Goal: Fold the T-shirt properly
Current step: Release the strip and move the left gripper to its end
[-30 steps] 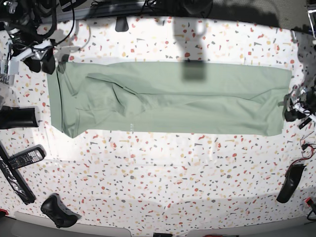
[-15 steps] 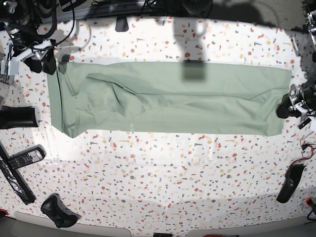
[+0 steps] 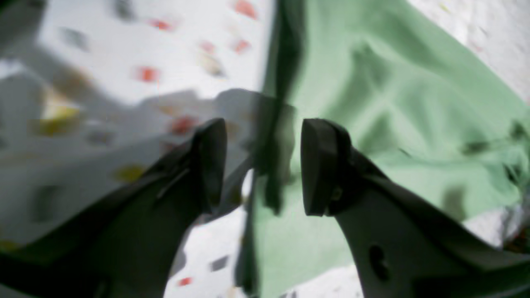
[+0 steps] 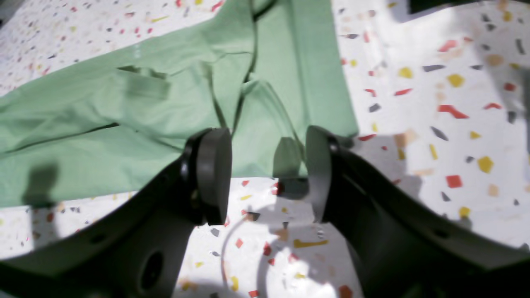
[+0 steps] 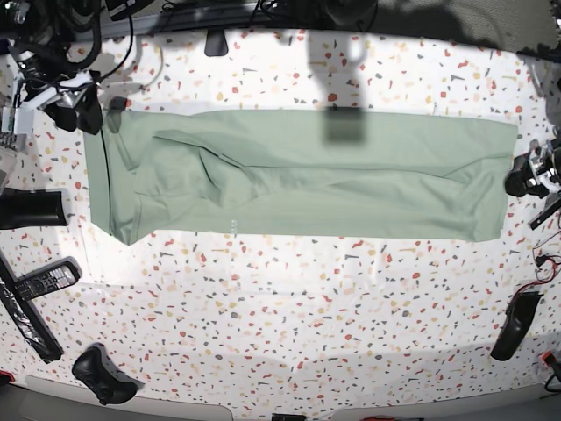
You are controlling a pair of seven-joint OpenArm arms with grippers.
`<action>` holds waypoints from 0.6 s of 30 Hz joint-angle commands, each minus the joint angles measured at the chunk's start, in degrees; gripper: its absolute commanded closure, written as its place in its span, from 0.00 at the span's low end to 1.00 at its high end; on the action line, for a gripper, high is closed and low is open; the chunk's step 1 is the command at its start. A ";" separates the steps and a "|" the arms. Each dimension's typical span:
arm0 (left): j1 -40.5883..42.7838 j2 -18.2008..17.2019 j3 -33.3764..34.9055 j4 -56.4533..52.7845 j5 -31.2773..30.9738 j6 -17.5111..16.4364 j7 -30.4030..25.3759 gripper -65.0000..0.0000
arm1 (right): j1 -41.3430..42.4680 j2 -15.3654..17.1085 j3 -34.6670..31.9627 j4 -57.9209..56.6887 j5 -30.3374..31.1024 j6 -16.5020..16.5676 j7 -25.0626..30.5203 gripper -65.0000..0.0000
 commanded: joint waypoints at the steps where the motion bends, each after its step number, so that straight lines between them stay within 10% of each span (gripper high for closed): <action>1: 0.17 -0.70 -0.17 0.48 -0.26 -0.11 0.79 0.58 | 0.00 0.81 0.37 1.20 1.44 0.36 0.90 0.56; 18: 4.59 1.01 -0.17 0.50 -12.83 -0.56 3.34 0.58 | 0.15 0.83 0.37 1.20 1.92 0.36 0.61 0.56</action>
